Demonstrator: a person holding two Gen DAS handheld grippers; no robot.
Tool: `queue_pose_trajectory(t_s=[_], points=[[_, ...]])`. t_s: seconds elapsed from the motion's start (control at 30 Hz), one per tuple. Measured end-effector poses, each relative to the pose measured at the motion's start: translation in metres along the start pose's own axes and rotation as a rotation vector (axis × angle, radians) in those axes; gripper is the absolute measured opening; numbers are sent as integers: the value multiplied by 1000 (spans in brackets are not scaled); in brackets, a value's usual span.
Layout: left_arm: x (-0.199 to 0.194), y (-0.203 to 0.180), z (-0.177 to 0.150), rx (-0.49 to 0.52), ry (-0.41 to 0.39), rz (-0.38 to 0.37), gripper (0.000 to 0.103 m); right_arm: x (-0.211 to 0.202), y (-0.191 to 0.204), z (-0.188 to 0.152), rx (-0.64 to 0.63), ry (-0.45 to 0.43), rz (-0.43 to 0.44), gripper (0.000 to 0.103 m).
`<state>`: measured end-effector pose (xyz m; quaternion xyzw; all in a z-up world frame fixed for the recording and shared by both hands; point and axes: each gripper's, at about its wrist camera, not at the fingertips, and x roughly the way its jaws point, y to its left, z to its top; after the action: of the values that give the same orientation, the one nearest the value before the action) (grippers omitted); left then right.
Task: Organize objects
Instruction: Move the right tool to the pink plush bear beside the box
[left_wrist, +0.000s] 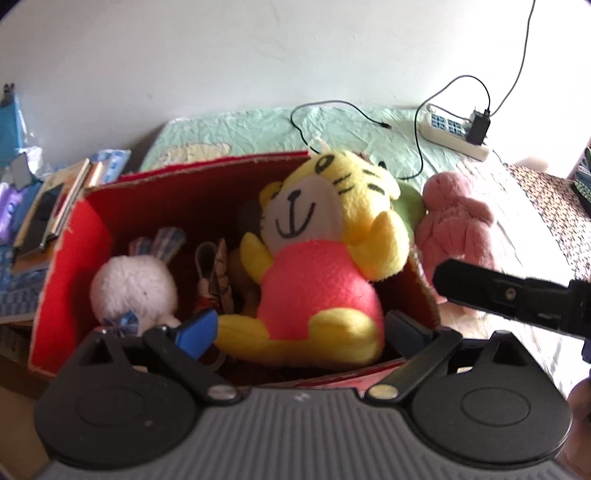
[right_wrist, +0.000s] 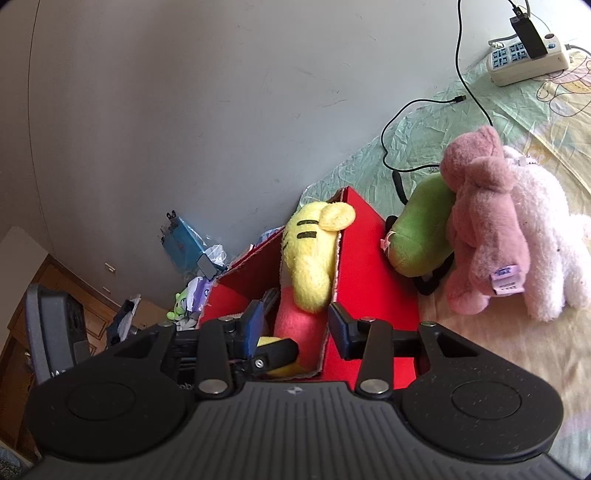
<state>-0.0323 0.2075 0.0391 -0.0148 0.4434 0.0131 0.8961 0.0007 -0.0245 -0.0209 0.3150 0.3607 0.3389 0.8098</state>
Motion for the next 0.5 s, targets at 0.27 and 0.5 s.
queue_pose_trajectory(t_s=[0.27,0.5], points=[[-18,-31,-1,-10,-33,63,98,-27,-19,5,-1,16,2,43],[-26,-66,-3,0,-44,99,98,-49,-37,11,-2,21,-18,43]])
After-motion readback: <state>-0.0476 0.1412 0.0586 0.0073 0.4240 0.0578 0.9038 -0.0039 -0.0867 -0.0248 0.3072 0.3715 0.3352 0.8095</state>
